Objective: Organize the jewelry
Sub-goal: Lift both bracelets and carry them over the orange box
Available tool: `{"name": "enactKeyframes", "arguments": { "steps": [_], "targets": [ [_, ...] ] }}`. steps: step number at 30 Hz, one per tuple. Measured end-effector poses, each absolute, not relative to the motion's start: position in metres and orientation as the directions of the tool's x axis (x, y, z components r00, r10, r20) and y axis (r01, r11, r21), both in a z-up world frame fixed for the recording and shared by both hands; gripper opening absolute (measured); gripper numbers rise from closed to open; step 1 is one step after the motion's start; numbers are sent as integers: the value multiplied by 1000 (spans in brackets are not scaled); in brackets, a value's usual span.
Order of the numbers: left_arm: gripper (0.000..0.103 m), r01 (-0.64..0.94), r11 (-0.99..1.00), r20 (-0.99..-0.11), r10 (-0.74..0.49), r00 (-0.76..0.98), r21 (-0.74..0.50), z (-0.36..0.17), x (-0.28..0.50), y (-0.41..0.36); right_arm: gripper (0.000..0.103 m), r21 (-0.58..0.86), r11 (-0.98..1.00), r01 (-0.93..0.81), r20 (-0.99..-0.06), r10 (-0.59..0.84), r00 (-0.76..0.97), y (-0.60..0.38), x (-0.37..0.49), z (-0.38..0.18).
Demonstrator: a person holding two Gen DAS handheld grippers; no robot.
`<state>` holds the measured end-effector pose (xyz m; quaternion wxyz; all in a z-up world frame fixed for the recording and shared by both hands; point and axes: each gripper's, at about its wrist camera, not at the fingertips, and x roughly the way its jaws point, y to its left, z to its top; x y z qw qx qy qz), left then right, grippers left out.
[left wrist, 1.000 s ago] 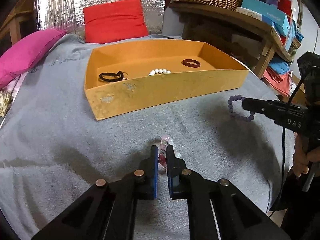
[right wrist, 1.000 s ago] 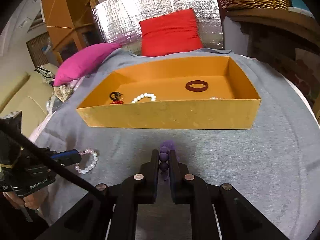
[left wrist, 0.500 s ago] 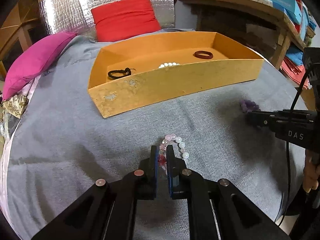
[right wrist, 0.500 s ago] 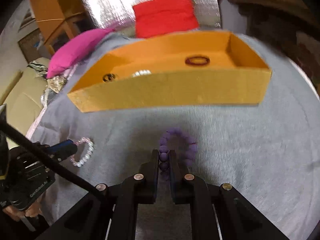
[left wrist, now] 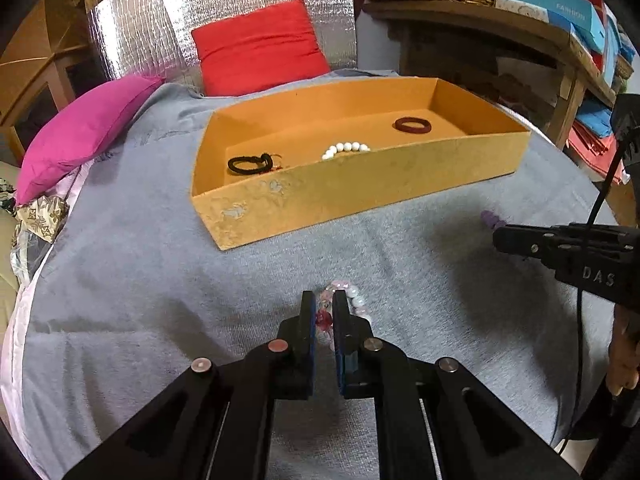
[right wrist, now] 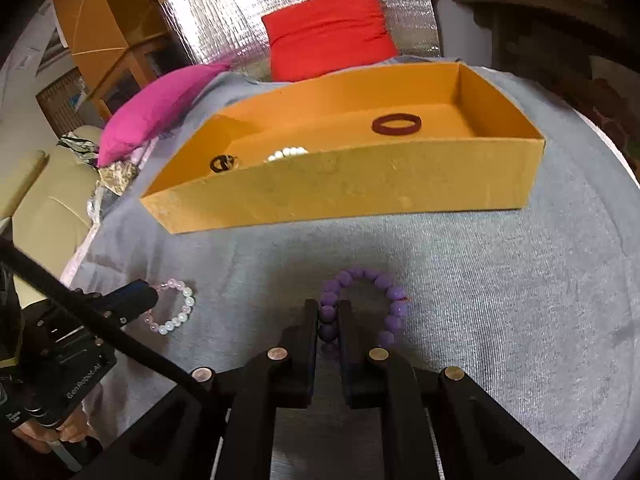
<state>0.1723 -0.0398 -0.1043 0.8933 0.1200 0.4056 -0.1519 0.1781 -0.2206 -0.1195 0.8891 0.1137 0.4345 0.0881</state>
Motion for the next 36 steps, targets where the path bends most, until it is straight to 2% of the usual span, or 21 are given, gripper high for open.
{"name": "enactKeyframes", "arguments": {
  "steps": [9,15,18,26,30,31,32,33,35,36],
  "targets": [
    [8,358,932,-718,-212,663,55,-83,163,-40,10,287,950,-122,-699,295,652,-209,170,-102],
    [8,389,919,-665,-327,671,-59,-66,165,-19,10,310,927,-210,-608,363,706,-210,160,-77],
    [8,385,918,-662,-346,665,-93,-65,168,-4,10,324,920,-220,-580,377,722,-215,158,-69],
    [8,346,935,-693,-301,655,-79,-77,173,20,10,334,929,-163,-604,343,719,-237,164,-74],
    [8,416,903,-713,-364,600,-111,-79,169,19,10,338,929,-151,-608,338,718,-240,164,-76],
    [10,429,898,-731,-360,579,-103,-83,168,15,10,335,930,-151,-612,337,715,-238,164,-77],
    [16,442,893,-752,-346,560,-82,-89,166,10,10,331,931,-155,-616,337,712,-237,165,-78],
    [28,459,886,-773,-334,540,-62,-96,165,4,10,323,933,-160,-622,336,707,-234,165,-80],
    [41,469,883,-803,-294,518,-21,-107,163,-3,10,307,937,-165,-631,330,702,-229,165,-82],
    [43,466,885,-814,-280,509,-13,-112,163,-5,10,305,938,-166,-634,330,699,-228,165,-83]
  ]
}}
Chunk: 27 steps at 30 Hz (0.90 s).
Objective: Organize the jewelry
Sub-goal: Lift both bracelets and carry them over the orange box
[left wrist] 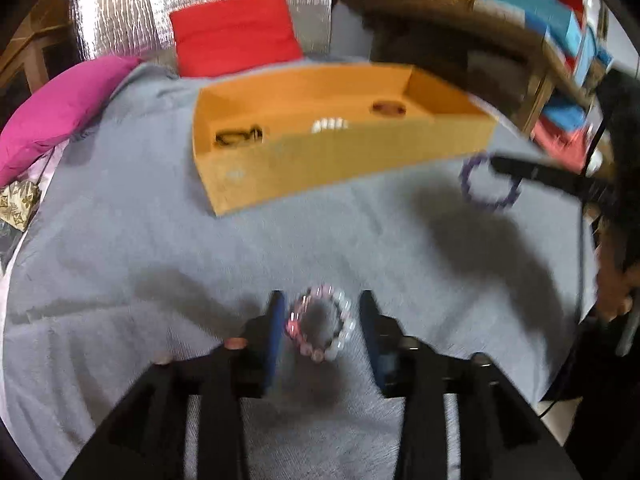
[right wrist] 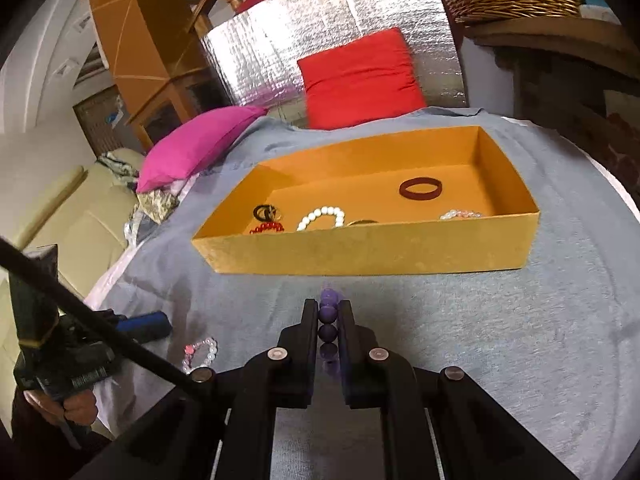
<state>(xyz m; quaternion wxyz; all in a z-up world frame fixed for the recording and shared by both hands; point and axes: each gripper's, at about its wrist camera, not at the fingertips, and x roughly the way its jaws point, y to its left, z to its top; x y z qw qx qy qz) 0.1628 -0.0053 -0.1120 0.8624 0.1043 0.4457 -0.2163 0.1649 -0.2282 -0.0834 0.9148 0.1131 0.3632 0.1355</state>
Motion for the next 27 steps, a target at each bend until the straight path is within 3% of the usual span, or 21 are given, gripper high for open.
{"name": "enactKeyframes", "arguments": {
  "steps": [7,9,13,27],
  "targets": [
    [43,453,891,-856,-246,455,-16,-138,169,-11,10,313,938,-146,-649,323,688,-229,168,-90],
    [17,446,894,-851,-270,451,-47,-136,171,-7,10,308,940,-146,-655,321,684,-228,168,-91],
    [7,453,889,-834,-295,467,-61,-132,168,-6,10,303,941,-154,-647,321,691,-228,166,-89],
    [8,454,884,-778,-361,515,-109,-109,171,-3,10,314,937,-152,-620,323,715,-235,163,-80]
  ]
}}
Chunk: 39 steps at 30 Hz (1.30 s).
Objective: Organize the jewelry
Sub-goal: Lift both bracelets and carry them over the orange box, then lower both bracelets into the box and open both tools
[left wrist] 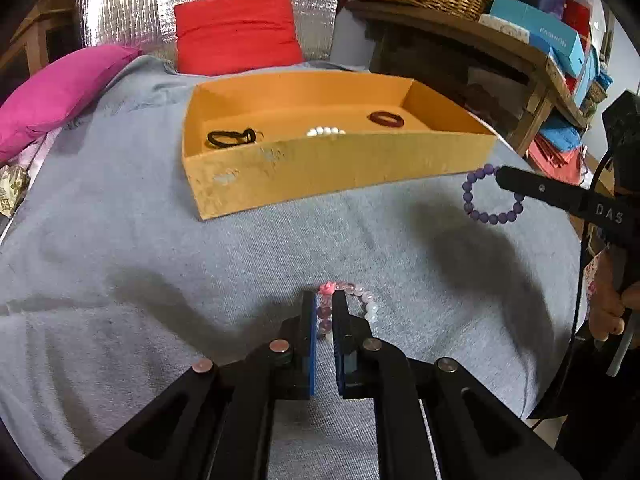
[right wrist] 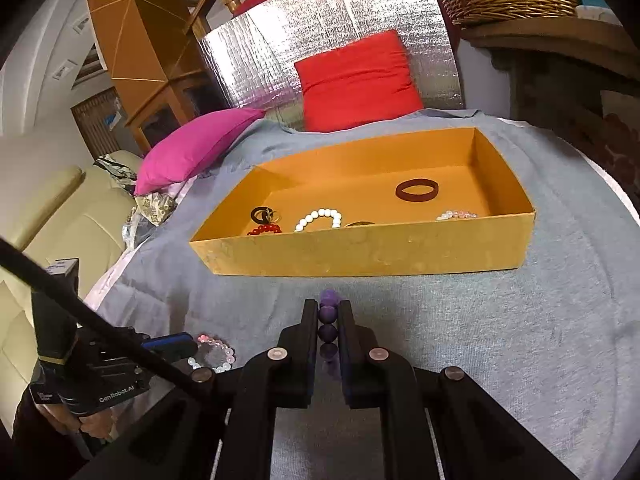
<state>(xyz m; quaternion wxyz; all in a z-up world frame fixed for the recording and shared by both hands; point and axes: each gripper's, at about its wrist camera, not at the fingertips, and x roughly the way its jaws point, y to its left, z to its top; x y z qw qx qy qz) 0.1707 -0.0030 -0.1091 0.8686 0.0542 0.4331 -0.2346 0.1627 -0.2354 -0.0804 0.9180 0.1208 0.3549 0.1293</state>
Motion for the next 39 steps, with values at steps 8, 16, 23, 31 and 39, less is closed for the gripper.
{"name": "enactKeyframes", "arguments": {
  "steps": [8,16,23,31,39],
  "targets": [
    [8,466,873,-712,-419,563,-146,-82,161,4,10,323,934,-152,-605,328,725,-238,162,-76],
    [8,472,860,-631,-479,610,-195,-44,166,1,10,364,913,-182,-518,361,776,-242,164,-50],
    [8,452,874,-598,-461,656,-177,-12,217,-22,10,418,890,-181,-450,376,810,-254,193,-27],
    [8,354,923,-615,-370,697,-154,-32,311,-39,10,494,864,-97,-469,358,807,-279,256,-42],
    [8,269,943,-683,-330,652,-199,-70,359,-44,10,487,873,-11,-550,316,773,-290,293,-73]
  ]
}}
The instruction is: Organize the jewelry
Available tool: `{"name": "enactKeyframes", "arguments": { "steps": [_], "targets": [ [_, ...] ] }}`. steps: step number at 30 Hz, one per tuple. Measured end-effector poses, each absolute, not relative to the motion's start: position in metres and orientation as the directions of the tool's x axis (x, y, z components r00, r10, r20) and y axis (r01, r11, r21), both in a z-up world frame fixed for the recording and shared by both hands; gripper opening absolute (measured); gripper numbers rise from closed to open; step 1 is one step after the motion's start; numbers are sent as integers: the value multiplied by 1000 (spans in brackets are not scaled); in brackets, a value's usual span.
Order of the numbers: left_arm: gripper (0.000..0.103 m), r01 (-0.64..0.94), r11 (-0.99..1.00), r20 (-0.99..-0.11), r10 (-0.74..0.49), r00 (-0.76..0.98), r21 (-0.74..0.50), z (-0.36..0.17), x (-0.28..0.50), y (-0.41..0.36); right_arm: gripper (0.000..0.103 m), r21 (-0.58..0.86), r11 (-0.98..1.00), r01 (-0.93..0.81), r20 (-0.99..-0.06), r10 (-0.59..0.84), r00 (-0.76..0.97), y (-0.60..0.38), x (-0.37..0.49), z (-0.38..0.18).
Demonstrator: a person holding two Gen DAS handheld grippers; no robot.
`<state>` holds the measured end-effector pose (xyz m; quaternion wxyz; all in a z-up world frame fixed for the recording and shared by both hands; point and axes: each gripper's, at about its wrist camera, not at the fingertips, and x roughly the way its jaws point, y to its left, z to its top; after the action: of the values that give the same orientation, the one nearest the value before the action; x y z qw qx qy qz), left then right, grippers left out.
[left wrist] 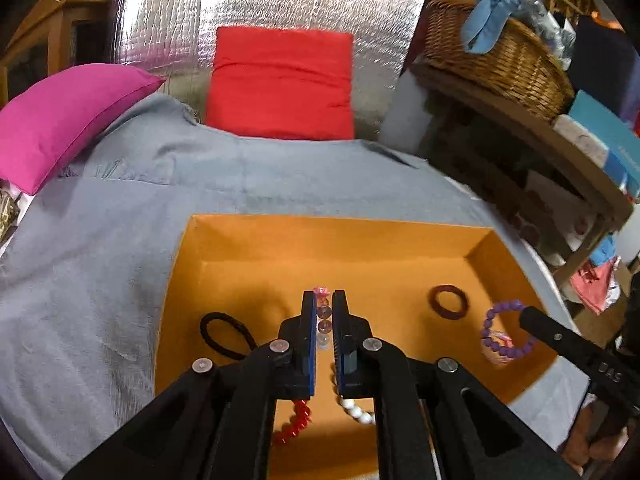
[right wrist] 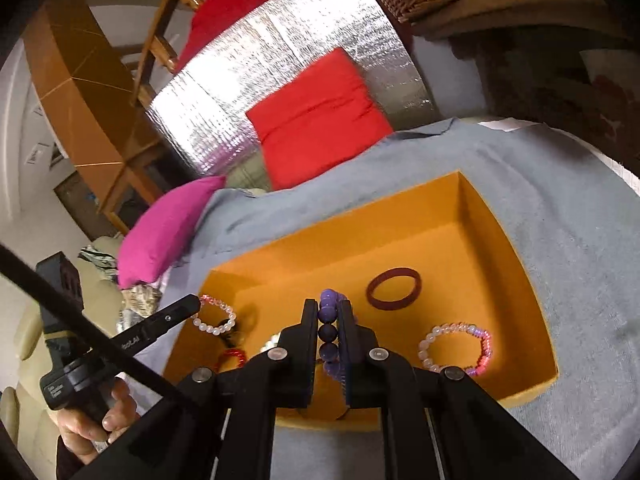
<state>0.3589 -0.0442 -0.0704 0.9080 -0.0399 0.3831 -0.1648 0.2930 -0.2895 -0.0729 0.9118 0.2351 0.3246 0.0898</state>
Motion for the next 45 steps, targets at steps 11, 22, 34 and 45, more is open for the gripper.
{"name": "enactKeyframes", "arguments": {
  "steps": [11,22,34,45],
  "targets": [
    [8,243,952,-730,-300,614,-187,-89,366,-50,10,479,878,9,-589,314,744,-286,311,-91],
    [63,195,981,-741,-145,655,-20,-73,341,-66,62,492,868,70,-563,256,785,-295,306,-83],
    [80,73,994,-661,1,751,85,-5,252,-41,62,291,956,45,-552,130,824,-288,243,-15],
    [91,-10,996,-573,57,818,85,44,162,-8,69,110,993,47,-593,27,805,-256,166,36]
  ]
}}
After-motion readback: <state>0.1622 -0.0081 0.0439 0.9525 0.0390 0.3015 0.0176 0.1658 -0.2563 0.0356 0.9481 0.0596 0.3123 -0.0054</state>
